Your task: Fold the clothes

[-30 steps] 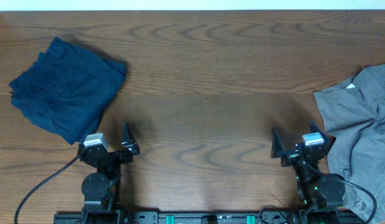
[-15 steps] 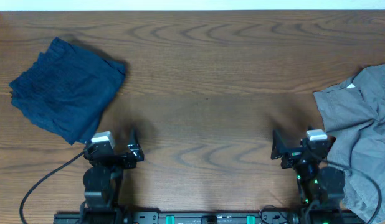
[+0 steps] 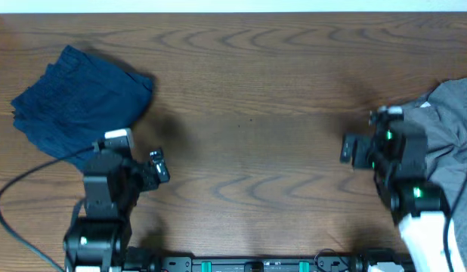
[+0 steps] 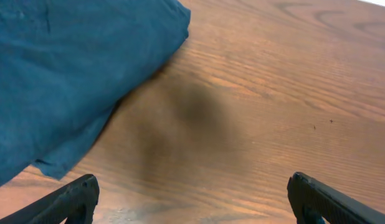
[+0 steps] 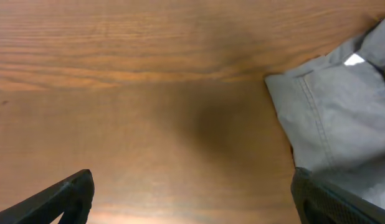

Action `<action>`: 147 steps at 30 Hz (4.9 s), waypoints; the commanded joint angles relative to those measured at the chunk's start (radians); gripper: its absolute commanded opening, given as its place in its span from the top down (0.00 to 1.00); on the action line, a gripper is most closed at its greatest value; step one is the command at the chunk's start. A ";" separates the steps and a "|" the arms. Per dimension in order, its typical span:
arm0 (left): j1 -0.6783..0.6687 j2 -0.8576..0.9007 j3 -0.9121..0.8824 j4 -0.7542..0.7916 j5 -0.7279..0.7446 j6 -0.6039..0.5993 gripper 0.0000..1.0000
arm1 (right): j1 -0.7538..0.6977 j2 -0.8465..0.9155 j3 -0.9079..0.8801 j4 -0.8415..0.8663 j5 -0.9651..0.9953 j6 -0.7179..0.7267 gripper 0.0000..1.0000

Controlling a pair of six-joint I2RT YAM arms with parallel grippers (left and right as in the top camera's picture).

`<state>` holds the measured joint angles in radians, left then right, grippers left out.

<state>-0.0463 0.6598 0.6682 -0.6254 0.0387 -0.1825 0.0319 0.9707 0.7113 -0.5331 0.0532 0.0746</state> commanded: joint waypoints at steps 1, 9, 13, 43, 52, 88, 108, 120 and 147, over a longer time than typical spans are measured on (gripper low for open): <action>0.004 0.064 0.047 -0.010 0.020 0.003 0.02 | -0.019 0.122 0.060 0.064 0.072 -0.020 0.01; 0.004 0.128 0.047 -0.014 0.033 0.002 0.02 | -0.173 0.499 0.060 0.260 0.352 -0.027 0.13; 0.004 0.134 0.047 -0.013 0.033 0.002 0.02 | -0.237 0.642 0.060 0.324 0.354 -0.008 0.13; 0.004 0.138 0.047 0.135 0.033 0.002 0.02 | 0.028 0.801 0.484 0.712 -0.100 0.183 0.70; 0.004 0.167 0.047 0.137 0.034 -0.045 0.02 | -0.011 0.789 0.528 0.309 -0.014 0.183 0.01; 0.002 0.390 0.047 0.171 0.268 -0.224 0.02 | 0.317 0.652 0.043 0.070 -0.154 0.191 0.99; -0.014 0.408 0.044 0.167 0.269 -0.236 0.02 | 0.402 0.546 0.062 0.333 -0.176 0.270 0.18; -0.304 0.703 0.042 0.294 0.346 -0.498 0.02 | 0.003 0.266 0.062 0.003 -0.062 0.269 0.01; -0.151 0.948 0.259 0.743 0.180 -0.349 0.94 | -0.047 0.258 0.062 -0.074 -0.064 0.269 0.01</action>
<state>-0.2909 1.6470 0.8268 0.1097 0.3092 -0.5812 -0.0090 1.2388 0.7662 -0.6075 -0.0219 0.3332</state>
